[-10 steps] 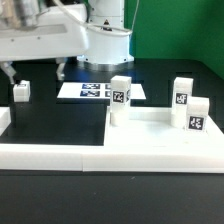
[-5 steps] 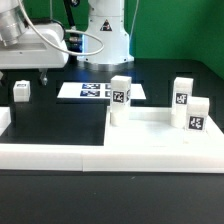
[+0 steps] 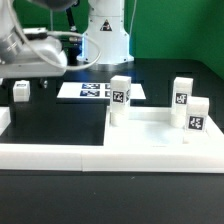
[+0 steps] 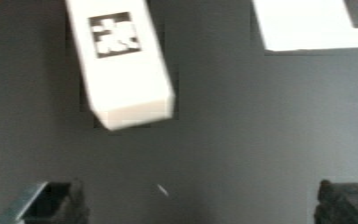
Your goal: Assemble square table
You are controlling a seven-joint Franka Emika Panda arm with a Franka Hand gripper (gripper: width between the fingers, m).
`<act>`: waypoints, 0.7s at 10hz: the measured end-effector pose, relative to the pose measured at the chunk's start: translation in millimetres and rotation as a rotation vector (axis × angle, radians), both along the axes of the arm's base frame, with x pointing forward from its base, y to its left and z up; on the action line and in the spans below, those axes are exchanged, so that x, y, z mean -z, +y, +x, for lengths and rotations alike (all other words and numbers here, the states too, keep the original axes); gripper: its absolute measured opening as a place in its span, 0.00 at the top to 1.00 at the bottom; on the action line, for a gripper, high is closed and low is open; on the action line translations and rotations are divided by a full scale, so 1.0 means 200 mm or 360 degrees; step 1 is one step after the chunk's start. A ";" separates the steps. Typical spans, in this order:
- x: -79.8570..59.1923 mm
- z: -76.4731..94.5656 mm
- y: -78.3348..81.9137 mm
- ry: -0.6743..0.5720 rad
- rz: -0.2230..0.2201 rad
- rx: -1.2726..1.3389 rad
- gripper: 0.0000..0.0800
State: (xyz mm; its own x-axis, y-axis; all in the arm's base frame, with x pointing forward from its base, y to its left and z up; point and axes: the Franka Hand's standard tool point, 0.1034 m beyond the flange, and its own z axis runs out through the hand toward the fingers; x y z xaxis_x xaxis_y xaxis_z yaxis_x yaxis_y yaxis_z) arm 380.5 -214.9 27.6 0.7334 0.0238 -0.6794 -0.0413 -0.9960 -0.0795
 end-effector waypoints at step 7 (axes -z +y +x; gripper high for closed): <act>-0.02 -0.04 -0.04 0.0048 -0.0063 -0.0027 0.19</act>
Offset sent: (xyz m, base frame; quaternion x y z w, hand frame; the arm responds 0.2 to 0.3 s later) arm 0.0000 0.0000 0.0000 0.0000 0.0000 0.0000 1.0000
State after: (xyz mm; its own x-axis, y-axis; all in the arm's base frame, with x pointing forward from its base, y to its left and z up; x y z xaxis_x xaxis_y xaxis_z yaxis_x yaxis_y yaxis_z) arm 372.1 -222.4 32.4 0.7124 0.0086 -0.7017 -0.0262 -0.9989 -0.0388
